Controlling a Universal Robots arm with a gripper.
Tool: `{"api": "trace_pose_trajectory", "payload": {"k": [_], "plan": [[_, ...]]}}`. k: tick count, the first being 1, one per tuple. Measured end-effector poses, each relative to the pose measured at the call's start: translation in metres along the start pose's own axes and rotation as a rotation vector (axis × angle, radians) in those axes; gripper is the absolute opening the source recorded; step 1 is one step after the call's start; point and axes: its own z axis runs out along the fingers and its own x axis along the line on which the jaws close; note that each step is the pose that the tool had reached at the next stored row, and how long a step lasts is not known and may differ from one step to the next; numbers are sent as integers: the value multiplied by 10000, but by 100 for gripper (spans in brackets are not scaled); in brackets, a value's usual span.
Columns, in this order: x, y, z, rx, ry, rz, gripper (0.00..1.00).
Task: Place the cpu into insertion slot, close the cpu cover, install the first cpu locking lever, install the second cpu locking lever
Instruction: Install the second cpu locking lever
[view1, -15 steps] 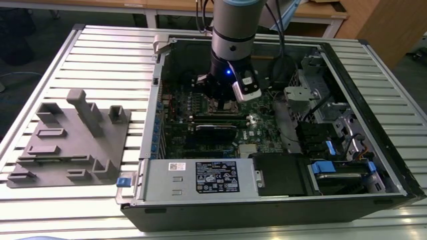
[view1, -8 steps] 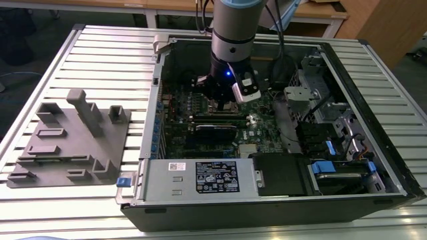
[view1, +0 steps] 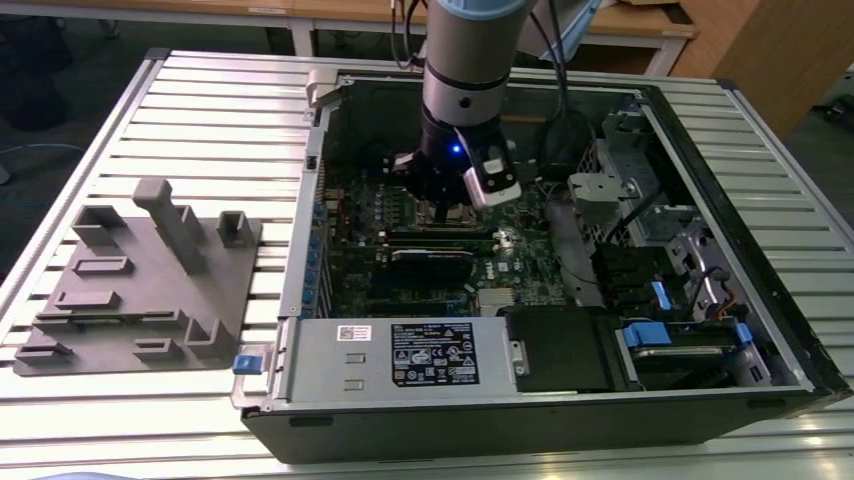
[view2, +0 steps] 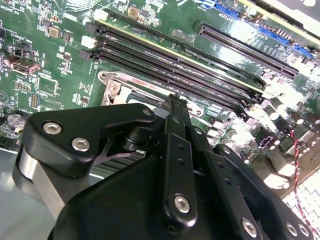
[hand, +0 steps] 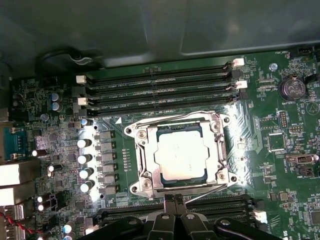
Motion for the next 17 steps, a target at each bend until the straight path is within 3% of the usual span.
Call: {"api": "trace_pose_trajectory", "payload": {"k": [17], "plan": [[119, -35, 23, -3, -2, 0, 11]]}}
